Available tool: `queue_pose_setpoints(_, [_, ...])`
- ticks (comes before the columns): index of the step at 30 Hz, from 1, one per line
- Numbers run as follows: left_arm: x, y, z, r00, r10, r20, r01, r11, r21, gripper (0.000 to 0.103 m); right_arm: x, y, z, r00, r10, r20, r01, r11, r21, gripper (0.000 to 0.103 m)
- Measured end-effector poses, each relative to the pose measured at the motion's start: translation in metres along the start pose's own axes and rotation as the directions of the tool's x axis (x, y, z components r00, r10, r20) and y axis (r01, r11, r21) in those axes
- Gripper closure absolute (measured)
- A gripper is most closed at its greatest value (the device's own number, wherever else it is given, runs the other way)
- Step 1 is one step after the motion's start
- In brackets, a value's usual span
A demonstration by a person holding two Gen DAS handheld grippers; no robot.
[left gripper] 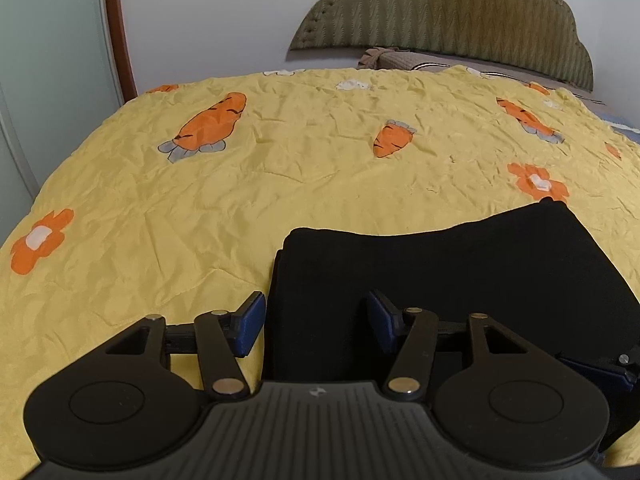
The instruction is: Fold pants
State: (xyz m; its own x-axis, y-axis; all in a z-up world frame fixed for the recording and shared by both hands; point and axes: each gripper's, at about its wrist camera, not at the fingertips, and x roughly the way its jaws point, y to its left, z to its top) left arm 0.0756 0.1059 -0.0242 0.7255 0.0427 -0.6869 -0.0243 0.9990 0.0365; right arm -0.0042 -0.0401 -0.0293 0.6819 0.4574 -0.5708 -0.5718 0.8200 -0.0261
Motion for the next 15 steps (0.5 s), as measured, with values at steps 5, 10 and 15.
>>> queue_pose_setpoints(5, [0.001, -0.006, -0.002, 0.999, 0.029, 0.016, -0.029, 0.999, 0.036, 0.043, 0.001, -0.001, 0.0, 1.0, -0.005, 0.005, 0.005, 1.0, 0.001, 0.057])
queue_pose_setpoints(10, [0.001, -0.006, -0.006, 0.999, 0.04, 0.036, -0.042, 0.998, 0.046, 0.039, -0.005, -0.008, 0.0, 1.0, 0.007, 0.014, -0.007, 0.999, 0.042, 0.049])
queue_pose_setpoints(15, [0.001, -0.007, -0.004, 0.999, 0.043, 0.028, -0.044, 0.998, 0.045, 0.039, -0.024, -0.018, 0.004, 0.998, -0.007, 0.058, 0.003, 0.998, 0.064, 0.047])
